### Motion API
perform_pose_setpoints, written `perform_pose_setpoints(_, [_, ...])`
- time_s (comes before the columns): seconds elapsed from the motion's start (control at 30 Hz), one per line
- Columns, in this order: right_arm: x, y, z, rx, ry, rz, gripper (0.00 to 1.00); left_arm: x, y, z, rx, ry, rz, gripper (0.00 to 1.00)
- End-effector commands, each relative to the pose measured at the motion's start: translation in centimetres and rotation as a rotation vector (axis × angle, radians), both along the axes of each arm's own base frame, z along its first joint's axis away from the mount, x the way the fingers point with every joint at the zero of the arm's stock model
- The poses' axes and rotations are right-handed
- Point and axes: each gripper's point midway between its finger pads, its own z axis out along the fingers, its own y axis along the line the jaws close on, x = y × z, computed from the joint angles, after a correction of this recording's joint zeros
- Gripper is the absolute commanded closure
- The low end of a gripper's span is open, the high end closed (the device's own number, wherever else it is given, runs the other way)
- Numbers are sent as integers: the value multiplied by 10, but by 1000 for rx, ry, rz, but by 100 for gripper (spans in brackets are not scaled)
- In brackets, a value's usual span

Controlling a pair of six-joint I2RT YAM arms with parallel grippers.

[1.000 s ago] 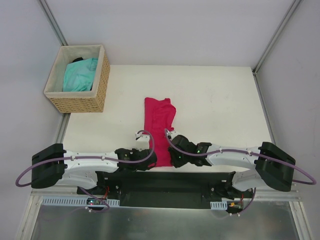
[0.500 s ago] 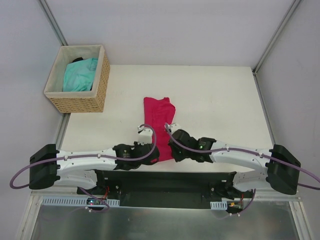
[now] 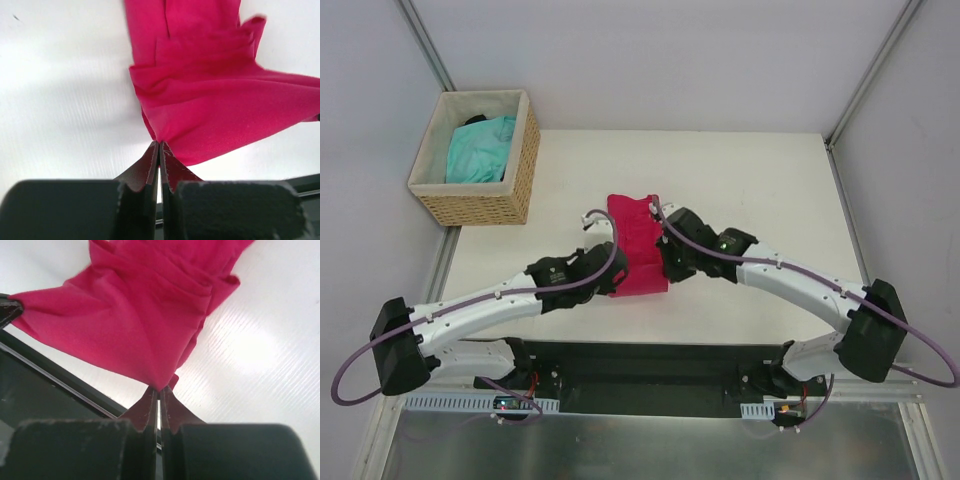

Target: Fold and stack the t-shirts

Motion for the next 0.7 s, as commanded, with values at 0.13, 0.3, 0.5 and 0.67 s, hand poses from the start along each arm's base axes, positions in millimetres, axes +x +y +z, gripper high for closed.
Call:
perform_pose_setpoints(0.13, [38, -2, 50, 46, 138, 34, 99, 40, 1, 65, 2, 20, -44, 100])
perform_pose_setpoints(0.3, [67, 5, 84, 109, 150, 38, 99, 74, -11, 104, -24, 13, -48, 100])
perform_pose_setpoints(0.5, [99, 14, 102, 175, 190, 53, 99, 108, -15, 119, -5, 21, -37, 100])
perform_pose_setpoints(0.67, [127, 13, 112, 214, 206, 35, 99, 128, -11, 119, 15, 30, -18, 100])
